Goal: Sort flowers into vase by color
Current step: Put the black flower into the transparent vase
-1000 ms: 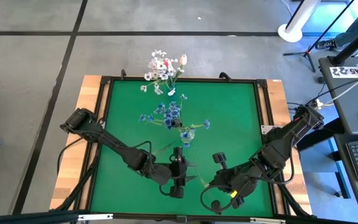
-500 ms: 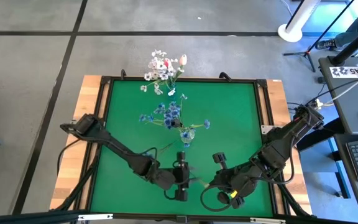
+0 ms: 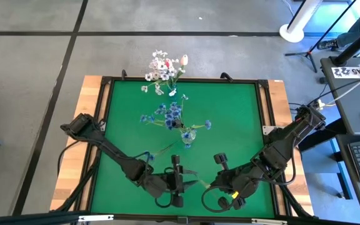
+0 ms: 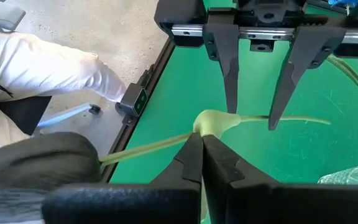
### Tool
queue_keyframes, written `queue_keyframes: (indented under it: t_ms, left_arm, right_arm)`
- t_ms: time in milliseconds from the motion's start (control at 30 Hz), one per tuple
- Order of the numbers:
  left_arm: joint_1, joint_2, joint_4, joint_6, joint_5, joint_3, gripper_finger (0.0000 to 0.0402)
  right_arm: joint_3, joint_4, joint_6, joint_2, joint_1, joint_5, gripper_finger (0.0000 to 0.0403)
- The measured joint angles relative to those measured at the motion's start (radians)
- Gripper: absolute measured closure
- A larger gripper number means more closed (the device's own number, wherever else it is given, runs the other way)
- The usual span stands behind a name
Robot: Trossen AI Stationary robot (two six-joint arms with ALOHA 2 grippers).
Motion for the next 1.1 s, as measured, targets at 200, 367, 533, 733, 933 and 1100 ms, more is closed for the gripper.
queue_keyframes:
  t_ms: [200, 367, 533, 733, 933, 1100]
  left_arm:
    - [0.014, 0.000, -0.004, -0.031, 0.020, 0.000, 0.0267]
    - [0.013, 0.000, 0.000, -0.026, 0.015, 0.000, 0.0298]
    - [0.016, 0.000, 0.000, -0.026, 0.018, 0.000, 0.0350]
    - [0.022, 0.000, -0.016, -0.041, 0.075, 0.000, 0.0388]
    - [0.026, 0.000, -0.018, -0.059, 0.047, 0.000, 0.0399]
    - [0.021, 0.000, -0.016, -0.059, 0.021, 0.000, 0.0400]
  right_arm:
    - [0.000, 0.000, 0.000, 0.000, 0.000, 0.000, 0.0403]
    - [0.000, 0.001, 0.000, 0.000, 0.000, 0.000, 0.0403]
    - [0.000, 0.002, 0.000, 0.000, 0.000, 0.000, 0.0403]
    - [0.000, 0.004, 0.000, 0.000, 0.000, 0.008, 0.0403]
    - [0.000, 0.004, 0.001, 0.000, 0.000, 0.016, 0.0399]
    - [0.005, -0.005, 0.001, -0.004, 0.000, 0.013, 0.0374]
